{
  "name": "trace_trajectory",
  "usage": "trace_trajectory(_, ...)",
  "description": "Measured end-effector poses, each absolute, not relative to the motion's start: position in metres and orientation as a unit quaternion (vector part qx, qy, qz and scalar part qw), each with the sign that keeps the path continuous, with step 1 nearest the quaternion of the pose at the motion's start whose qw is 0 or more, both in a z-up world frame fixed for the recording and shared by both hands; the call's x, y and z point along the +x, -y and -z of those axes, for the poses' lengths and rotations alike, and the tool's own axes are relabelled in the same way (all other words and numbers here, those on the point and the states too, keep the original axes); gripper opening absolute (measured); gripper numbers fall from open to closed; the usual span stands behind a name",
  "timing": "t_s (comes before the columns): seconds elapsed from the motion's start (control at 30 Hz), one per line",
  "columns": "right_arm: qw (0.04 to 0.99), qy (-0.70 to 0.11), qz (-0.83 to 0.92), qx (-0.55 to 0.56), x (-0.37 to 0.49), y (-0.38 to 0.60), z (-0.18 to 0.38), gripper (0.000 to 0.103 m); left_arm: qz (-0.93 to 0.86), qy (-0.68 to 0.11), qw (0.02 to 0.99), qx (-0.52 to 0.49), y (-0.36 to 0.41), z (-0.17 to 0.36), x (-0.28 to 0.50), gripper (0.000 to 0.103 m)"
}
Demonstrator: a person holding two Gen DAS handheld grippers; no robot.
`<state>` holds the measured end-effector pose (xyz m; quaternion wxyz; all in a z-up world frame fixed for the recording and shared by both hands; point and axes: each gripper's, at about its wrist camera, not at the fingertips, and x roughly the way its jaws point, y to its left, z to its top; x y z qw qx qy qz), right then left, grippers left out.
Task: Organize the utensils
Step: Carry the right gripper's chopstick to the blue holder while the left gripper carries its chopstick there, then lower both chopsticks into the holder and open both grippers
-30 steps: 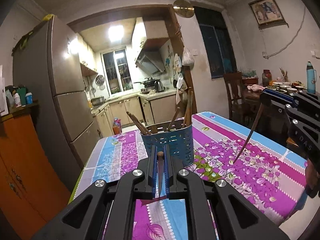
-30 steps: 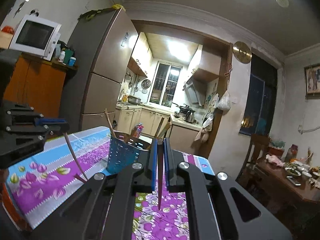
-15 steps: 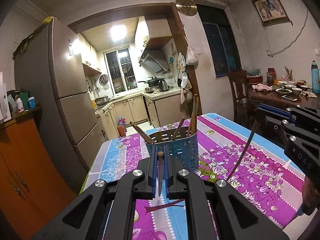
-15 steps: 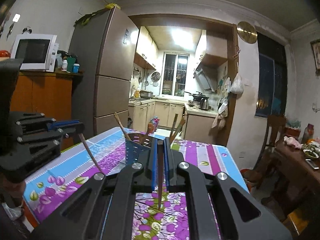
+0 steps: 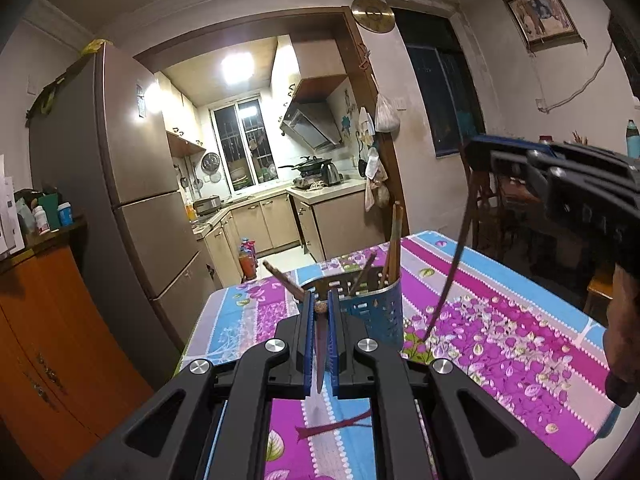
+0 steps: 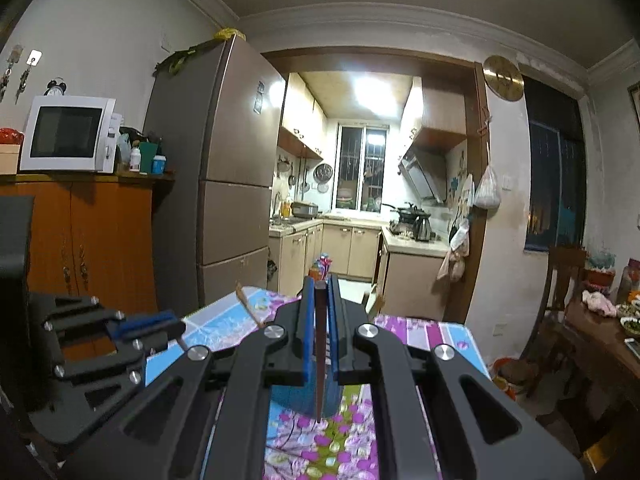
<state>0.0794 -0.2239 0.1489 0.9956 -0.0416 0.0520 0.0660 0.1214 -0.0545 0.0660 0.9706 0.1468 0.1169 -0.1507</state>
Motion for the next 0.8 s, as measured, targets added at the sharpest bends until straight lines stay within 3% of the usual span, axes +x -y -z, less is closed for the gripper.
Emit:
trace_trajectory(0.57, 0.999, 0.016, -0.043, -0.005, 0.141, 0.240, -0.212, 0.005, 0.198, -0.042, 0.977, 0.070, 0.066, -0.177, 0.201, 0.008)
trace_trajectory(0.8, 0.999, -0.006, -0.035, 0.017, 0.183, 0.249, -0.193, 0.005, 0.197, -0.060, 0.977, 0.064, 0.079, -0.160, 0.243, 0.008)
